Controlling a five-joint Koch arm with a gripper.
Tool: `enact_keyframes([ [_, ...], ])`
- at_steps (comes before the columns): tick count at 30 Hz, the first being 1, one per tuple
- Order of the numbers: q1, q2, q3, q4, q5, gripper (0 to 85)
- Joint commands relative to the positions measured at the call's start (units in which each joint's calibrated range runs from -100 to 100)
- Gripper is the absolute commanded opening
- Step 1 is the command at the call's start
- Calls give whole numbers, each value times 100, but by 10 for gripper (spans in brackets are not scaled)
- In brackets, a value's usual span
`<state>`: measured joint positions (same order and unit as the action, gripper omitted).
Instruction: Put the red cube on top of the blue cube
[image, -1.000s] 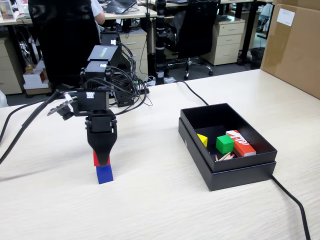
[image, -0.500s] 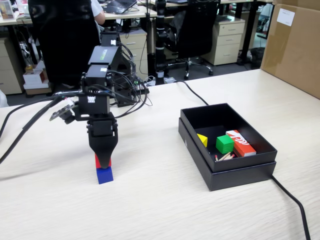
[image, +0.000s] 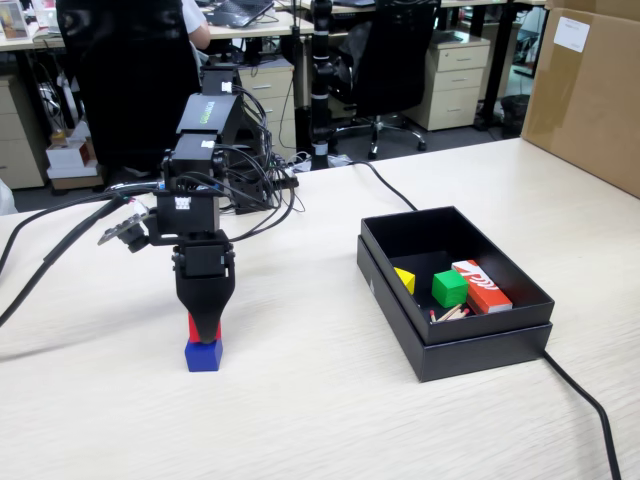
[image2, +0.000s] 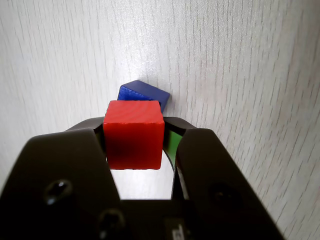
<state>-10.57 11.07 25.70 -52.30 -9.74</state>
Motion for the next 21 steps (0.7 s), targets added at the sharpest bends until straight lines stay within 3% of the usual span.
enact_keyframes([
  [1,-34,-137,223,215,-5,9],
  [7,-34,-195,205,215,0,36],
  [9,-34,-206,41,181,-5,271],
  [10,-29,-206,23,155,-5,316],
  [11,-34,-229,-49,146,-20,418],
  [21,-44,-585,-122,137,-10,463],
])
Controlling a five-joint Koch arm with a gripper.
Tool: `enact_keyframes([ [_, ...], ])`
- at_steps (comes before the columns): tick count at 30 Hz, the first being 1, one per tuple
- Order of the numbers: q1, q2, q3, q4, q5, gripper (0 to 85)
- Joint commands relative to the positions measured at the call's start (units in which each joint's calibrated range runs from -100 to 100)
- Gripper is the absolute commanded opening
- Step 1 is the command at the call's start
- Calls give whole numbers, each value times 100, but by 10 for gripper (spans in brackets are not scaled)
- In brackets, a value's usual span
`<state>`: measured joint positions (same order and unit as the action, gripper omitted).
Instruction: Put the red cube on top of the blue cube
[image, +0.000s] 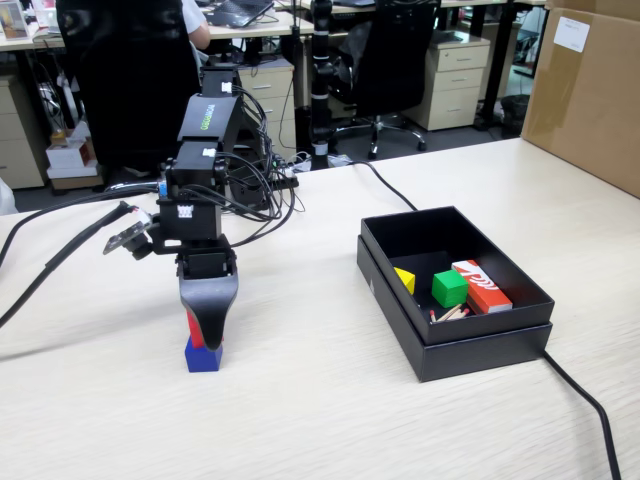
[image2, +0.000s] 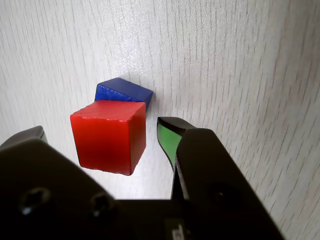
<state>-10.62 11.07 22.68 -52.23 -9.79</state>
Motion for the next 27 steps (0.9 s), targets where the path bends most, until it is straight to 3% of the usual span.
enact_keyframes([
  [1,-34,-677,179,130,-5,463],
  [21,415,-3029,-1180,-328,181,499],
  [27,694,-3637,-1461,-328,415,497],
])
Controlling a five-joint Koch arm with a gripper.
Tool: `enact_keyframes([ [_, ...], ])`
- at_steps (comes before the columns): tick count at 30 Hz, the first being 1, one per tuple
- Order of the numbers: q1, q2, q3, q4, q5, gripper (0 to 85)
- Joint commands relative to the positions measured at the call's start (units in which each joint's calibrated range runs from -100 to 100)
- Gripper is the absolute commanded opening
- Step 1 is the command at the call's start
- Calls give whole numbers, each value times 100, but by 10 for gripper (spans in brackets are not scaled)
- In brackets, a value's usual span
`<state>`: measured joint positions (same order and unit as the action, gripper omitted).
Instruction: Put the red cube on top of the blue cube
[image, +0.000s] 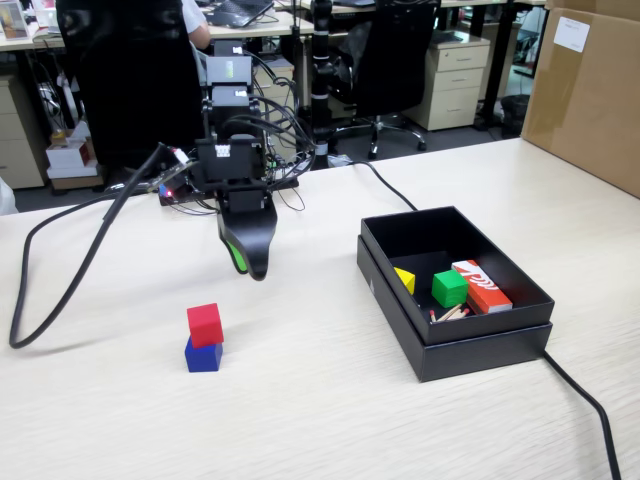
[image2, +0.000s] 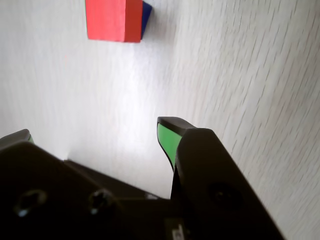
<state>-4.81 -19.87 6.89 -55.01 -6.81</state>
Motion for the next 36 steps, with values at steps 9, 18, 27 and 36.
enact_keyframes([
  [9,493,-623,-535,694,532,493],
  [18,557,-658,-1233,1894,659,484],
  [27,542,-968,-2240,2966,664,484],
  [36,532,-1851,-3445,3873,777,477],
])
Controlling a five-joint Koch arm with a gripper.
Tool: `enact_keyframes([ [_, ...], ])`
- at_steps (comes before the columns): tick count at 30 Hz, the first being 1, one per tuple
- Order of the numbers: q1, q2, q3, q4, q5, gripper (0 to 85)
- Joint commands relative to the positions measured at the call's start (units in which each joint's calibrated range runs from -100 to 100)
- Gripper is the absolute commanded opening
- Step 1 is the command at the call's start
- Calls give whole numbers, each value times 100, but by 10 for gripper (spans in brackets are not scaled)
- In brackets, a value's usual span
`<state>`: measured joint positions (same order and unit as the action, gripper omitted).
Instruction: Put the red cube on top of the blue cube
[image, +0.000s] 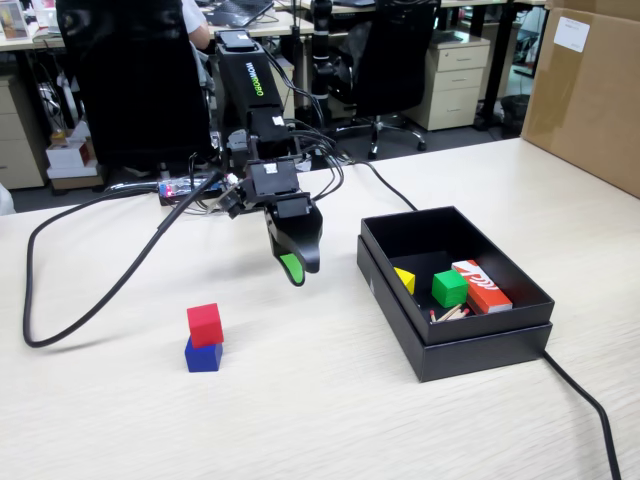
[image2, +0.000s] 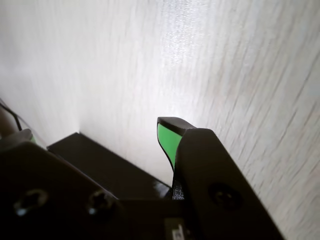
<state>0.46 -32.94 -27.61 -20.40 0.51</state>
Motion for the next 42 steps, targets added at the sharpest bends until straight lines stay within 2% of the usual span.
enact_keyframes([
  [1,5,-670,-140,524,54,477],
  [15,-93,-3298,-2842,2338,205,477],
  [27,-283,-5237,-4691,2589,259,480],
  [32,-391,-5856,-5743,3349,249,485],
  [42,-112,-6522,-6749,3643,195,497],
])
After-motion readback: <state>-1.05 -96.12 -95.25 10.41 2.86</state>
